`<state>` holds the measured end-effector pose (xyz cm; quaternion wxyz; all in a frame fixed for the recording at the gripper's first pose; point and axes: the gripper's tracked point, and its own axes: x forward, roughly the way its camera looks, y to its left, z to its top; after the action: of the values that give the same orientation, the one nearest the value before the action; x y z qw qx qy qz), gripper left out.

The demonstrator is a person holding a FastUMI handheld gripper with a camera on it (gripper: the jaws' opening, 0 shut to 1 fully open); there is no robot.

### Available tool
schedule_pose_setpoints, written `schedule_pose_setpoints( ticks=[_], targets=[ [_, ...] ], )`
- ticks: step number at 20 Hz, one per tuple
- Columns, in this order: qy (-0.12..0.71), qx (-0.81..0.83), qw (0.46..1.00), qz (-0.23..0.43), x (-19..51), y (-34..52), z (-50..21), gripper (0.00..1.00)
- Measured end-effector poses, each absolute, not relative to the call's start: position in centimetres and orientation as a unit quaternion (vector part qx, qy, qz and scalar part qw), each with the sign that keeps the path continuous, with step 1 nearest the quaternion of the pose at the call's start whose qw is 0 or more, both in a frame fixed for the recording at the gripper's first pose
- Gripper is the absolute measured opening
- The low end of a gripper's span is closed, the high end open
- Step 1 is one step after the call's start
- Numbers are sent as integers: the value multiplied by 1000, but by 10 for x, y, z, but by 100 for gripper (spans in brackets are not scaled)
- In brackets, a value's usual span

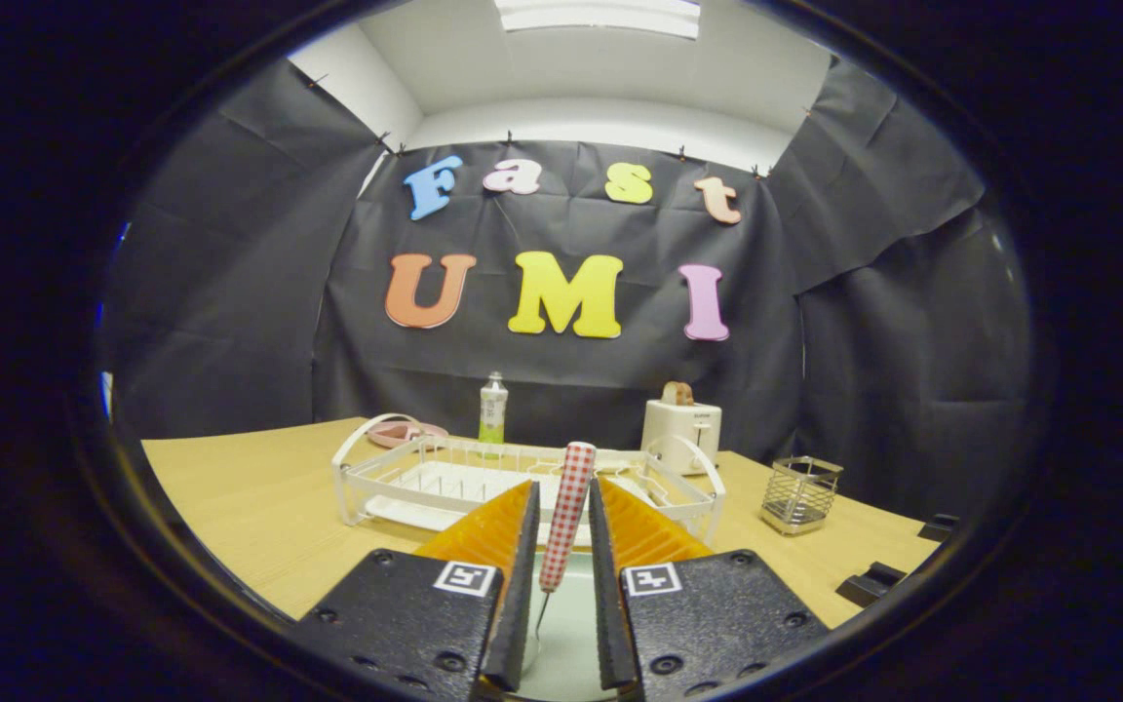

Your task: Take the plate from the dish rack, then take the spoon from the basket and place it into the plate.

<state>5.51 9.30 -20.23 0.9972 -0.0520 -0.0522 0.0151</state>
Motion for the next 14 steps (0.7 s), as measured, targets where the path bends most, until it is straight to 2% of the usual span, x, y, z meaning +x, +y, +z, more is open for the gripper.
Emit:
schedule_pose_setpoints(
  ticks=[4,5,12,14],
  targets=[
    [-23,-48,999,8,59,80,-205,55],
    [-15,-49,999,2,60,76,-207,57],
    [2,-34,999,21,51,71,-190,93],
    [-9,-34,999,19,47,66,-177,97]
  ],
)
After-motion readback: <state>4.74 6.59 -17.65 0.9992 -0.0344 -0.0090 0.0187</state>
